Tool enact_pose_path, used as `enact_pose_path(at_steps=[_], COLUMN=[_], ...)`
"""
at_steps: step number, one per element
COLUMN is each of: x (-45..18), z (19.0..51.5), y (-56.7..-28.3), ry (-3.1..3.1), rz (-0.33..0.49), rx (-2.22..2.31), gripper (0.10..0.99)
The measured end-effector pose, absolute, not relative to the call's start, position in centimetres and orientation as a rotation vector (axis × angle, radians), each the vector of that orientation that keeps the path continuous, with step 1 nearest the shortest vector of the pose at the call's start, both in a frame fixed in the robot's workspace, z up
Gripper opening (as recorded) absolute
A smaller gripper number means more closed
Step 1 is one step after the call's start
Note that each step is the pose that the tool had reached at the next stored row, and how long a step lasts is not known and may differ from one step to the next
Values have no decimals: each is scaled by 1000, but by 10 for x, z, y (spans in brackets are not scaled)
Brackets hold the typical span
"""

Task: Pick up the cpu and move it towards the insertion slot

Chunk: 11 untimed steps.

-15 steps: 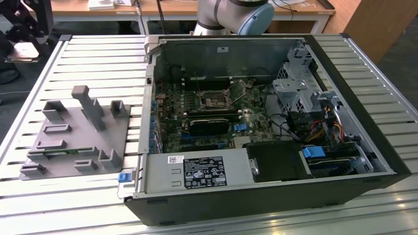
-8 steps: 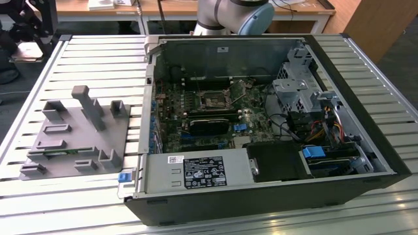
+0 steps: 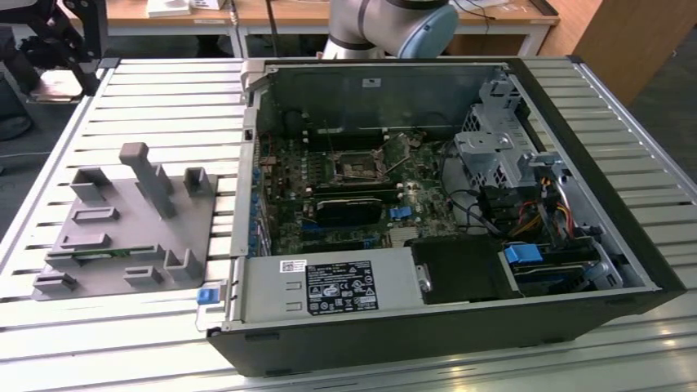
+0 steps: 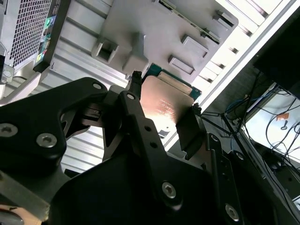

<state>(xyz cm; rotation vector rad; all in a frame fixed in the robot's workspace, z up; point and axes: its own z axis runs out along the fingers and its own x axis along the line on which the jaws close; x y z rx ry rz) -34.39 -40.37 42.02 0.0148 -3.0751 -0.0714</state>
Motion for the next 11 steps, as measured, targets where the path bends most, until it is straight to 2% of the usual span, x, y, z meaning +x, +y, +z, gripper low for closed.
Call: enact_pose_path(at_steps=[11], x=[-330], z=[420], y=[-404], ry=[-3062], rz=[-71], rx=[14], gripper=[545])
